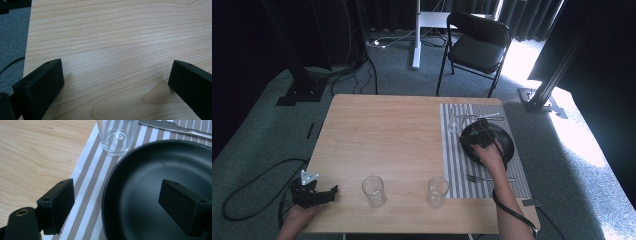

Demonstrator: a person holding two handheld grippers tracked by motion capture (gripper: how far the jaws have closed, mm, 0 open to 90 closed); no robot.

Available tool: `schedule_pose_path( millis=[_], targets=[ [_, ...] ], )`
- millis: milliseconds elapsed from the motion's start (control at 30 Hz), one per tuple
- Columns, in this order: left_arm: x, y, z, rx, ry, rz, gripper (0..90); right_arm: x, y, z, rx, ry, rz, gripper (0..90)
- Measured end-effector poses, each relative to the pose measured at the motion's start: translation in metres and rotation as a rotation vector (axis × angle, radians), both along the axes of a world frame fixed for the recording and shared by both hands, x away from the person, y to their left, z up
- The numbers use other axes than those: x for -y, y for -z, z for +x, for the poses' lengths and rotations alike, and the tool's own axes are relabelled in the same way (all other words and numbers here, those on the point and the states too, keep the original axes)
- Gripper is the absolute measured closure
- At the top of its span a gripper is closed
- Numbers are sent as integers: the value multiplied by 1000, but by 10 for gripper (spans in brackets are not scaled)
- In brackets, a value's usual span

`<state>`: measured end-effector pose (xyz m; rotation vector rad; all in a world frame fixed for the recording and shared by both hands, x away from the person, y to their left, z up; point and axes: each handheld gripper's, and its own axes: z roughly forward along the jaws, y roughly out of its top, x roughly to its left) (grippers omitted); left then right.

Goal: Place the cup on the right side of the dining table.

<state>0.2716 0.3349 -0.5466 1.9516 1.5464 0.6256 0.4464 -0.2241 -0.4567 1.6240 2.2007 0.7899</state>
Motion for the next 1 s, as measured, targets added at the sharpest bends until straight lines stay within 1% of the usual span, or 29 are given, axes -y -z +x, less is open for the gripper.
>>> schedule_pose_path(
  millis=[100, 167, 200, 300, 333, 367, 400, 467, 533, 567, 733, 867, 967, 1000],
  targets=[
    [0, 0, 0, 0, 0, 0, 4, 2, 1, -4, 7, 3, -8, 128],
    [0, 0, 0, 1, 0, -1, 5, 4, 4, -11, 28, 7, -24, 128],
    [0, 0, 0, 1, 0, -1, 5, 5, 5, -12, 30, 8, -25, 128],
    [0, 0, 0, 0, 0, 0, 4, 9, 8, -17, 58, 24, -15, 128],
    [0, 0, 0, 0, 0, 0, 5, 9, 8, -17, 58, 24, -15, 128],
    [0, 0, 0, 0, 0, 0, 5, 11, 9, -23, 91, 47, -21, 128],
    [0, 0, 0, 0, 0, 0, 4, 11, 9, -23, 91, 47, -21, 128],
    [0, 0, 0, 1, 0, -1, 4, 14, 11, -28, 102, 48, -11, 127],
    [0, 0, 0, 0, 0, 0, 5, 15, 12, -30, 107, 48, -14, 128],
    [0, 0, 0, 0, 0, 0, 5, 15, 13, -34, 113, 48, -16, 127],
    [0, 0, 0, 0, 0, 0, 4, 16, 18, -42, 117, 42, -22, 127],
    [0, 0, 0, 0, 0, 0, 5, 19, 23, -51, 126, 54, -18, 127],
    [0, 0, 0, 0, 0, 0, 4, 20, 24, -53, 130, 60, -21, 127],
    [0, 0, 0, 1, 0, -1, 4, 22, 28, -59, 133, 64, -18, 127]
  ],
)
